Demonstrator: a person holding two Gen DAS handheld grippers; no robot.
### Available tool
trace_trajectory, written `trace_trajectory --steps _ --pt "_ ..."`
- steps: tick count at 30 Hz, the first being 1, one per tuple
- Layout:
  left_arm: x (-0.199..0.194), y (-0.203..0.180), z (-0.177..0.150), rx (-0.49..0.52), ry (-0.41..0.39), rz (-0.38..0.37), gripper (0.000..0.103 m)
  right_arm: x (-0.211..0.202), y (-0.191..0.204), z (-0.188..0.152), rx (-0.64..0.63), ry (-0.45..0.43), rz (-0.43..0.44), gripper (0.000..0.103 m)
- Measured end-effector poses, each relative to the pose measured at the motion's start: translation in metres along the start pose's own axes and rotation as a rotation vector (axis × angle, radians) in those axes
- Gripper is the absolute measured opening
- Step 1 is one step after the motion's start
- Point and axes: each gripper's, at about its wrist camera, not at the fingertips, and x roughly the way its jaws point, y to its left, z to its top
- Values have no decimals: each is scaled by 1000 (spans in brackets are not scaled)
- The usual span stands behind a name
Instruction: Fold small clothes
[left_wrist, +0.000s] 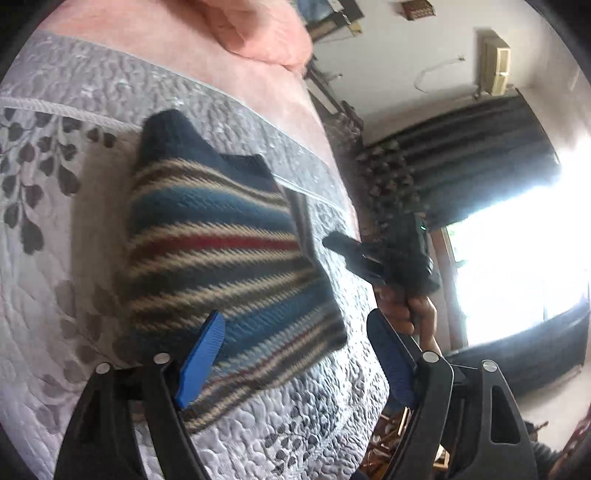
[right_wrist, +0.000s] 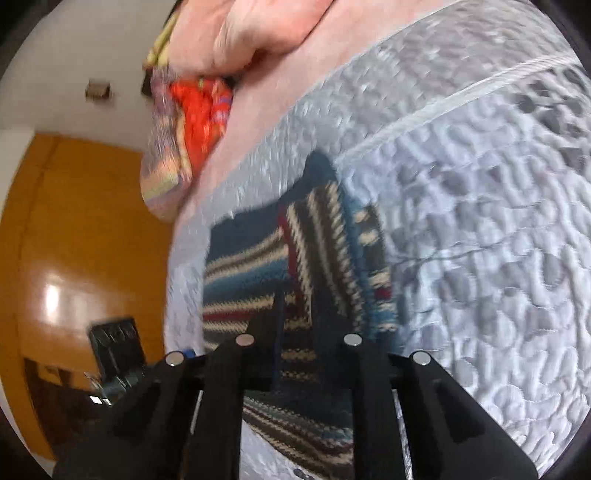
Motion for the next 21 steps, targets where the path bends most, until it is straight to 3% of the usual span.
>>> trace_trajectory --steps 1,2,4,6,7,9,11,13,15,17,18,21 --pt "2 2 1 -8 13 -6 79 10 0 -4 -8 18 -24 15" --pt "8 3 3 -8 36 -6 79 18 -5 -6 -16 36 -92 4" --pt "19 15 9 -3 77 32 79 22 -17 -10 -26 31 -160 0" --pt "30 28 11 -47 99 62 79 8 -15 -14 2 -4 -126 0" --pt "32 29 12 -46 103 70 79 -1 -4 -21 -14 -14 -93 8" --pt "29 28 14 -38 111 65 79 -9 10 -37 -55 12 -22 9" --pt "31 27 12 -35 109 67 78 -7 12 -52 -96 41 -59 4" --pt "37 29 12 -44 108 76 75 -1 -11 -57 -72 53 -125 0" --pt "23 22 13 -42 94 71 68 -10 -18 -57 -20 19 -110 0" --pt "13 3 8 1 94 -23 68 -24 -3 -66 -32 0 -37 10" --pt "13 -6 3 36 115 -55 68 -25 6 -73 -53 16 -4 10" --pt "33 -1 -8 36 189 -20 69 -13 7 -88 -98 65 -67 5"
